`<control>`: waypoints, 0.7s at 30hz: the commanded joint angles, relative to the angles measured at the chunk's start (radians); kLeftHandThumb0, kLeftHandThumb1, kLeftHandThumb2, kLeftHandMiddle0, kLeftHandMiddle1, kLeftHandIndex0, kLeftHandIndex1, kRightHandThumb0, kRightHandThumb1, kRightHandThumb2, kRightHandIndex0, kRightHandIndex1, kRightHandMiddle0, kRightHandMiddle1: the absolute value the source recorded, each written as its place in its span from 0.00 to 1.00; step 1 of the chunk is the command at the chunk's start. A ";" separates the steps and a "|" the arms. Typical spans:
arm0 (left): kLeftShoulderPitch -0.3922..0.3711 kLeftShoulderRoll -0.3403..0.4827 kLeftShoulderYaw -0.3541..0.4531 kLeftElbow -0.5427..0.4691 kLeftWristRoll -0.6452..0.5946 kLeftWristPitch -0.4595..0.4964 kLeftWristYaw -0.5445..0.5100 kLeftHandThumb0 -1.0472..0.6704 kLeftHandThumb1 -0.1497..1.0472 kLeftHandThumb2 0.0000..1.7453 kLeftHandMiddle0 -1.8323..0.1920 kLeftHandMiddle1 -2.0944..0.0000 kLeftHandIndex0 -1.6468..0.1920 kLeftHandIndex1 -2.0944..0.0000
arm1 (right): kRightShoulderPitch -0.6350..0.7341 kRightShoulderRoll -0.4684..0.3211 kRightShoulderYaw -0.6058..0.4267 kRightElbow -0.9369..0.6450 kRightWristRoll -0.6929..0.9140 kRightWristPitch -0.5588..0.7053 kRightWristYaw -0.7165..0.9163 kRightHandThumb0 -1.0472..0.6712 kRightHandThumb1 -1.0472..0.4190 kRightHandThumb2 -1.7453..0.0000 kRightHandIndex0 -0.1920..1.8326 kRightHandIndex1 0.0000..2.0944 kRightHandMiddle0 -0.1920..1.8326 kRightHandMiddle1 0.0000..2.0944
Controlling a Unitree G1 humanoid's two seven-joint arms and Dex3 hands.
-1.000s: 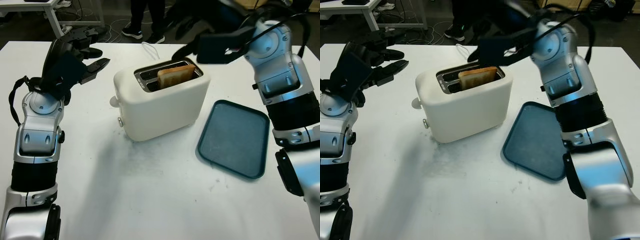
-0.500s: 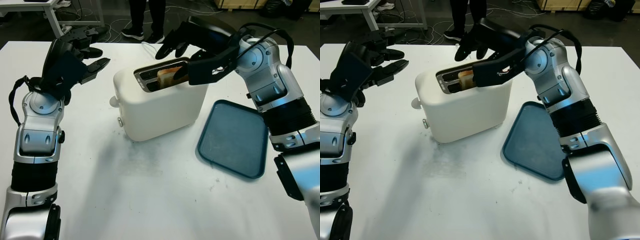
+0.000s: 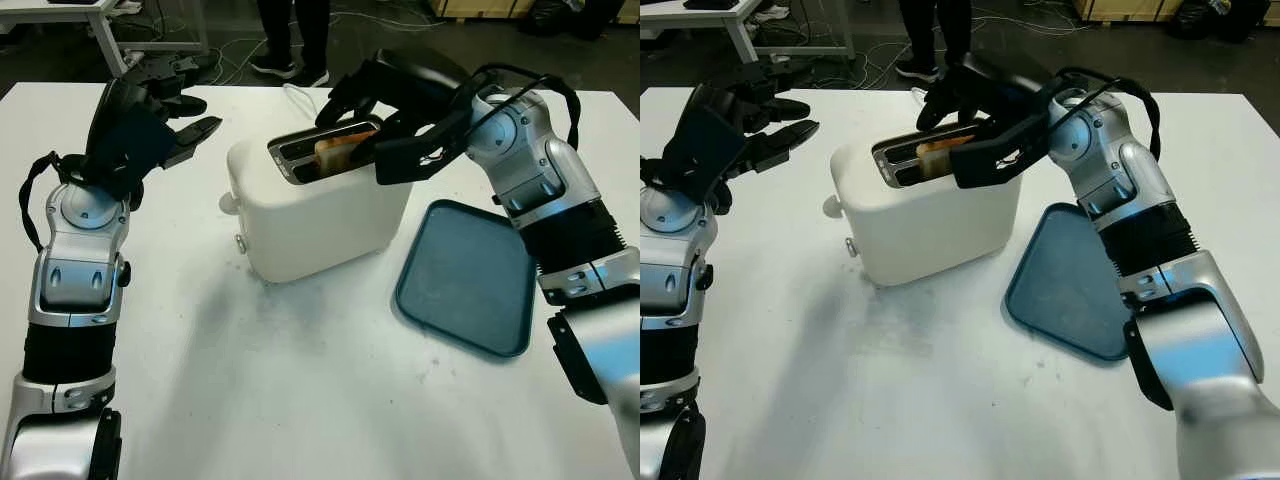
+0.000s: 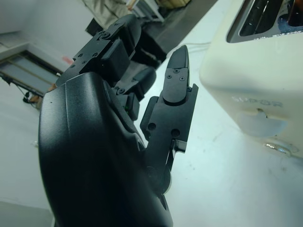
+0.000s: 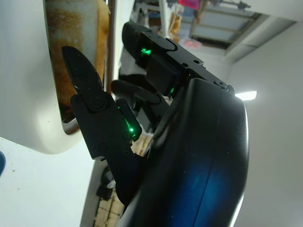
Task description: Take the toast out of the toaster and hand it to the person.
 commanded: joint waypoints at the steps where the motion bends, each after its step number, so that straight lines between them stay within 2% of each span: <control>1: -0.002 0.008 -0.005 0.002 0.015 -0.014 0.005 0.50 0.89 0.09 0.71 0.65 0.57 0.97 | 0.009 0.002 0.009 0.012 -0.009 -0.018 -0.007 0.40 0.23 1.00 0.48 0.34 0.57 0.01; 15: 0.003 0.005 0.003 -0.003 0.011 -0.016 0.006 0.50 0.89 0.08 0.71 0.65 0.57 0.97 | 0.024 0.013 0.015 0.043 0.012 -0.017 0.008 0.41 0.24 1.00 0.45 0.38 0.58 0.01; 21: 0.003 0.002 0.002 -0.006 0.011 -0.006 0.008 0.51 0.89 0.09 0.71 0.65 0.57 0.97 | 0.034 0.013 0.021 0.030 0.008 0.019 0.047 0.43 0.23 1.00 0.46 0.47 0.62 0.02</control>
